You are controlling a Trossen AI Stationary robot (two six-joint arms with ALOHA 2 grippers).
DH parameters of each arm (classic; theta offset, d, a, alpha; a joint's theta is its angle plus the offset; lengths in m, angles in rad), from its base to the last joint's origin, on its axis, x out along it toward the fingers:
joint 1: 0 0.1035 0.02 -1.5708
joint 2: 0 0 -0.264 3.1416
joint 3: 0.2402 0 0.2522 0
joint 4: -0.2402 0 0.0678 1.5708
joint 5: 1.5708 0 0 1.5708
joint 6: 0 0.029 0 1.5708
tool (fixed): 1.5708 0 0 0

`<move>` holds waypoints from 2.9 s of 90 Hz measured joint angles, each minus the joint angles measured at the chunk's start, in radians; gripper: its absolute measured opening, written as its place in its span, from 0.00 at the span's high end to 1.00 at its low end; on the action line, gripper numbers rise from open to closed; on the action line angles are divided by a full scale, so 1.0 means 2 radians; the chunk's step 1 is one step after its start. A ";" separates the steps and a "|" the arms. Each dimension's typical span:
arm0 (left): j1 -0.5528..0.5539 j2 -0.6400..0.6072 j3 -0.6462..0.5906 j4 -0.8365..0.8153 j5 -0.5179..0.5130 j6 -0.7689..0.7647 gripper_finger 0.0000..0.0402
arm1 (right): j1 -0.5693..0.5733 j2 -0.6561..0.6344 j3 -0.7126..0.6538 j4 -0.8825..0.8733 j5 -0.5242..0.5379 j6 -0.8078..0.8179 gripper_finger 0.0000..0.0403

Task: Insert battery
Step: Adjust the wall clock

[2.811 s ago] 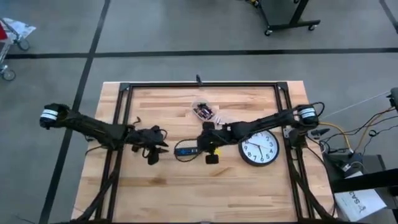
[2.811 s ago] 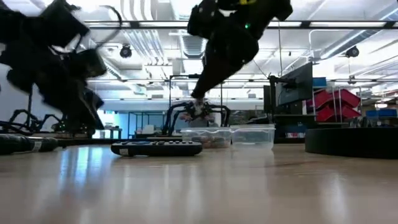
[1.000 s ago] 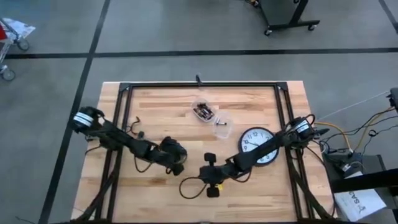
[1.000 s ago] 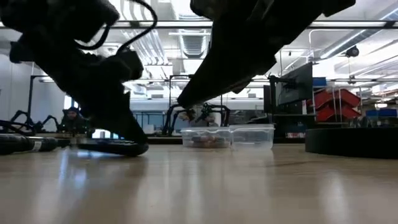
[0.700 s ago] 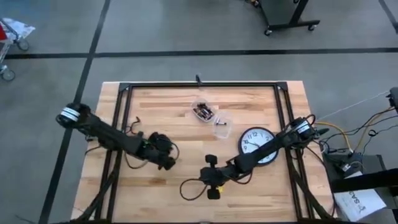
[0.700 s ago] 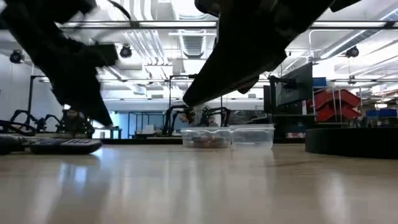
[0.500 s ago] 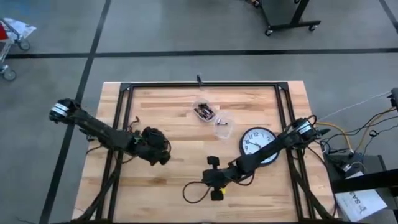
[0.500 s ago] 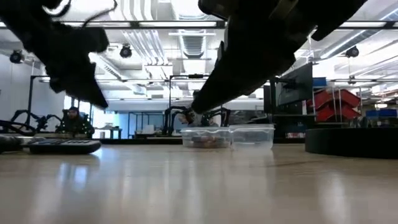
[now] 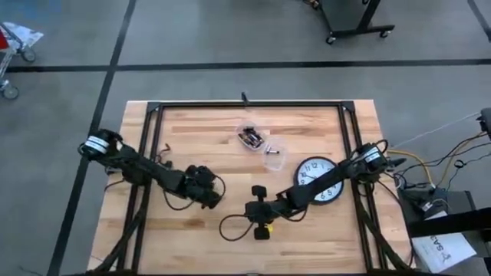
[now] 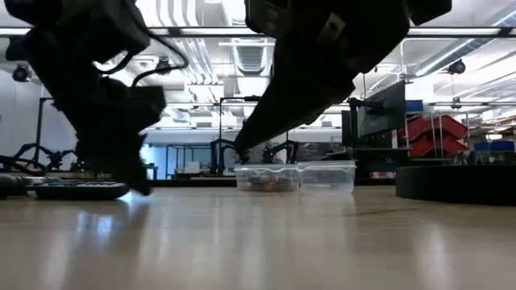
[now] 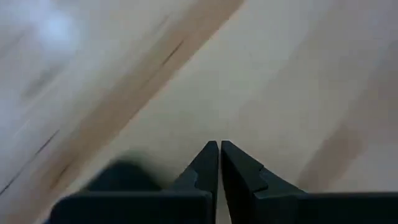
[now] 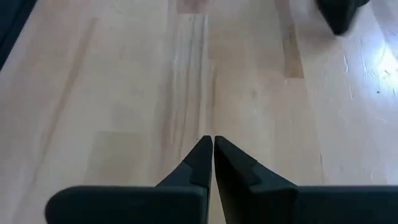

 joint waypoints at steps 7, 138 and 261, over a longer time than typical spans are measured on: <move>-0.017 0.002 0.018 -0.053 0.010 -0.037 1.00 | 0.001 0.000 0.000 -0.001 0.000 0.000 1.00; -0.020 -0.050 0.009 0.031 -0.137 0.067 1.00 | -0.019 -0.064 0.059 -0.259 0.028 -0.006 1.00; -0.105 0.036 0.008 0.398 0.037 0.404 0.78 | 0.040 -0.115 -0.042 -0.467 -0.024 0.302 0.68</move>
